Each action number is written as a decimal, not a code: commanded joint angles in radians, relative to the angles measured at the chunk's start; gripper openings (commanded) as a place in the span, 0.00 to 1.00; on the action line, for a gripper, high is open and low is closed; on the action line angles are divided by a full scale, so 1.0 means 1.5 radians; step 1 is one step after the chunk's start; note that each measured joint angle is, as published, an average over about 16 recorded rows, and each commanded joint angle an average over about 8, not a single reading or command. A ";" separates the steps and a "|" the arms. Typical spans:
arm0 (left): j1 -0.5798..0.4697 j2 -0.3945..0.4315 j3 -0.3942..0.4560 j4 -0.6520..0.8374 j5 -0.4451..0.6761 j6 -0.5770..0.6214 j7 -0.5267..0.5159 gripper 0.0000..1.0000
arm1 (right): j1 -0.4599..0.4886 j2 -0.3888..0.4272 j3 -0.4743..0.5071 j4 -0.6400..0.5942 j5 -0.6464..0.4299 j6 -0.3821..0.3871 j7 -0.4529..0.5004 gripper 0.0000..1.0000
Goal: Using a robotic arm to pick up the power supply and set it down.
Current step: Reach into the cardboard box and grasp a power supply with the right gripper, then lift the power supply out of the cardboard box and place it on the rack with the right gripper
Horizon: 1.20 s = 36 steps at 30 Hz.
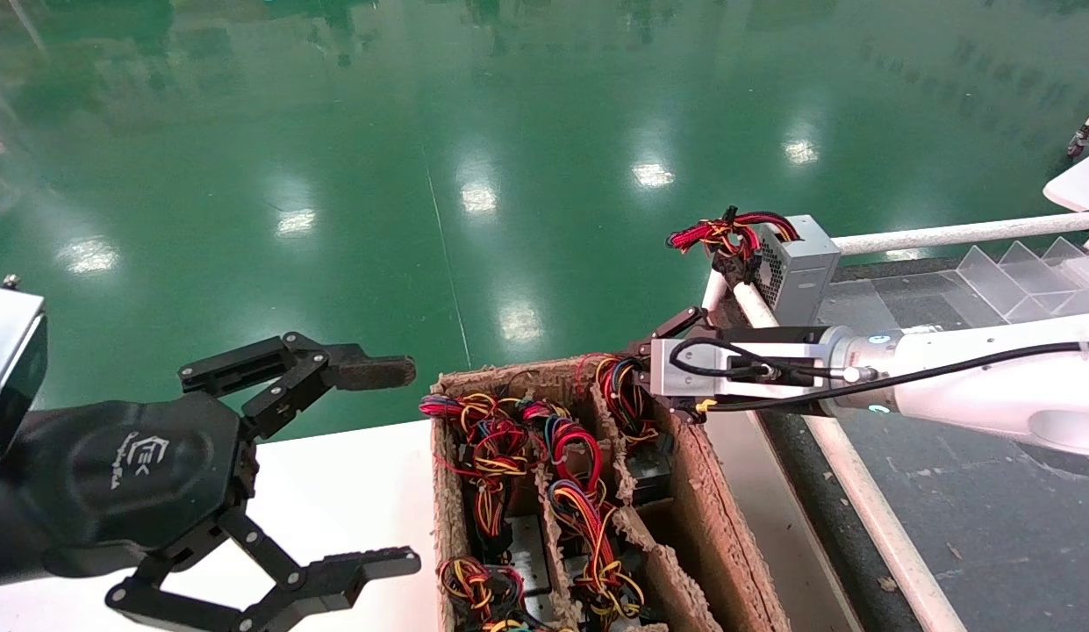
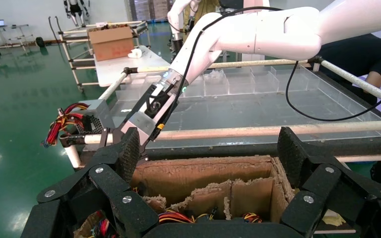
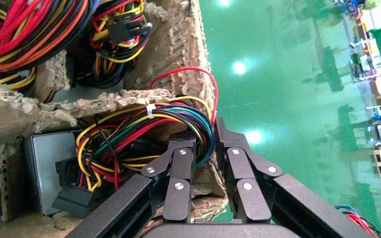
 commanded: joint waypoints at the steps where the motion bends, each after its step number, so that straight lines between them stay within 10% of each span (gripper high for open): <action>1: 0.000 0.000 0.000 0.000 0.000 0.000 0.000 1.00 | 0.002 0.002 0.006 0.003 0.008 0.000 -0.001 0.00; 36: 0.000 0.000 0.001 0.000 -0.001 0.000 0.000 1.00 | 0.090 0.113 0.109 0.138 0.098 0.018 0.058 0.00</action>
